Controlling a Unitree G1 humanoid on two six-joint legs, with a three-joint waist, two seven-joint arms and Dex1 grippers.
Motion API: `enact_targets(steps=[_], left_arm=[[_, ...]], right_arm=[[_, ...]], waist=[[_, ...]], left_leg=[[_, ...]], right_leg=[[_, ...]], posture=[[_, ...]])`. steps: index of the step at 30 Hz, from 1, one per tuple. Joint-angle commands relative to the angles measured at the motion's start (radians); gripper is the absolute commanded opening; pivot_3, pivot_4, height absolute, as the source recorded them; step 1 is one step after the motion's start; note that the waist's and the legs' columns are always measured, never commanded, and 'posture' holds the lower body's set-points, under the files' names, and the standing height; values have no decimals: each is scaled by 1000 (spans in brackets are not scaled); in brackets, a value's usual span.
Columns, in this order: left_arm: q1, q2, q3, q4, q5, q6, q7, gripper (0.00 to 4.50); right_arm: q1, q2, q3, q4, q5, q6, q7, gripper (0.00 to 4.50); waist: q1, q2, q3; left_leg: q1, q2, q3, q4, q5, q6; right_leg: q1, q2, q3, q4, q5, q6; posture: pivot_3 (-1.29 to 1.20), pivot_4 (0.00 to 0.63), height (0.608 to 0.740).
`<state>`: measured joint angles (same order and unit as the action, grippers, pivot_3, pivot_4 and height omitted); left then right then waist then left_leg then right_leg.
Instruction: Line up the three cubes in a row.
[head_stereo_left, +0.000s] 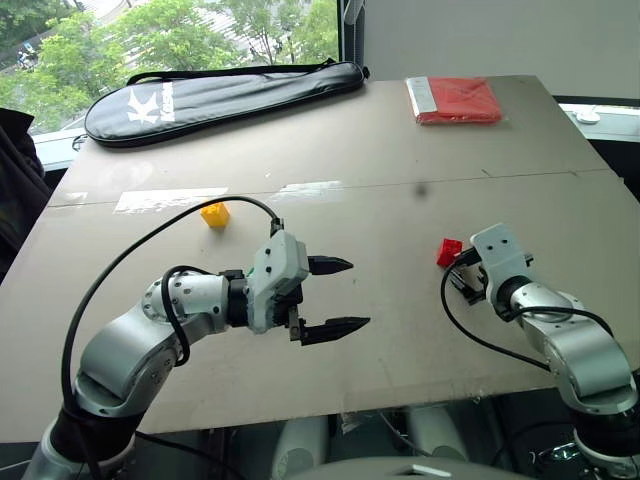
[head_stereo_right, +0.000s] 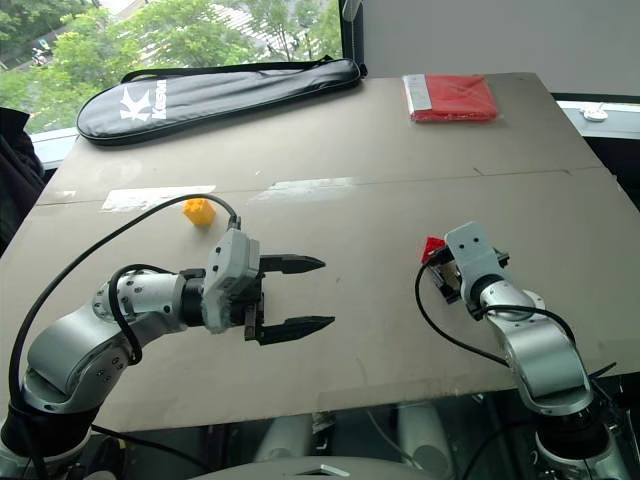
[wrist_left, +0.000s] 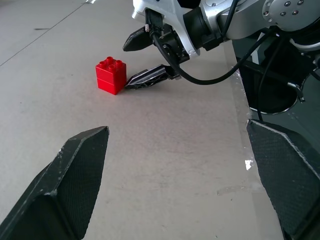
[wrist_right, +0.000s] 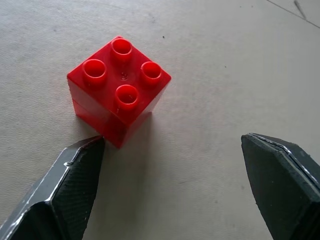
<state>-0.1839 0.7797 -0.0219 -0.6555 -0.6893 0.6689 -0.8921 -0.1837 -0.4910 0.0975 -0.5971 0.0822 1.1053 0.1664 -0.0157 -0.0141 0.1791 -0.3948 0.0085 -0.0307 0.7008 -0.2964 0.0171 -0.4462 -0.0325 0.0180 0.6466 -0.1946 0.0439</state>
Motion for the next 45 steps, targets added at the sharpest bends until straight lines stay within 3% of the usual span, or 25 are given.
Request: enact_targets(steps=[1,17,26,29,34,38,45], left_arm=[[-13,-1,-1,-12,0,-10,-1,4500],[15,9,15,-16,-3,-11,7,4500],[294,0,228,-103,-43,-32,76,4500],[385,-65,315,-58,39,-116,146,4500],[464,-169,348,52,206,-270,251,4500],[464,-219,309,138,329,-355,318,4500],[396,-260,201,224,393,-372,327,4500]], right_arm=[[-14,-2,-29,-8,-19,-24,-5,4474],[-16,24,-51,-18,-14,-31,22,4474],[82,41,-132,-128,150,-7,171,4474],[128,52,-162,-169,241,-23,246,4474],[214,-14,-205,-208,385,-141,439,4474],[226,-37,-221,-212,488,-227,546,4474],[224,-51,-199,-206,580,-328,611,4474]], waist=[[0,0,0],[-1,0,0],[1,0,0],[1,0,0],[4,0,-1],[3,-1,-1],[5,-3,-2]], left_leg=[[0,0,0,0,0,0],[0,0,0,0,0,0],[0,1,0,0,0,0],[1,1,-1,0,0,0],[3,0,0,1,0,0],[3,1,1,1,0,0],[3,1,0,1,0,0]], right_leg=[[0,0,0,0,0,0],[0,0,0,0,1,1],[0,0,0,0,0,1],[0,-1,0,0,0,0],[2,-1,0,1,0,-1],[2,0,0,1,0,-1],[2,0,0,1,0,0]], posture=[[0,150,701],[0,150,701],[0,150,701],[0,150,701],[0,150,701],[0,150,701],[0,150,701]])
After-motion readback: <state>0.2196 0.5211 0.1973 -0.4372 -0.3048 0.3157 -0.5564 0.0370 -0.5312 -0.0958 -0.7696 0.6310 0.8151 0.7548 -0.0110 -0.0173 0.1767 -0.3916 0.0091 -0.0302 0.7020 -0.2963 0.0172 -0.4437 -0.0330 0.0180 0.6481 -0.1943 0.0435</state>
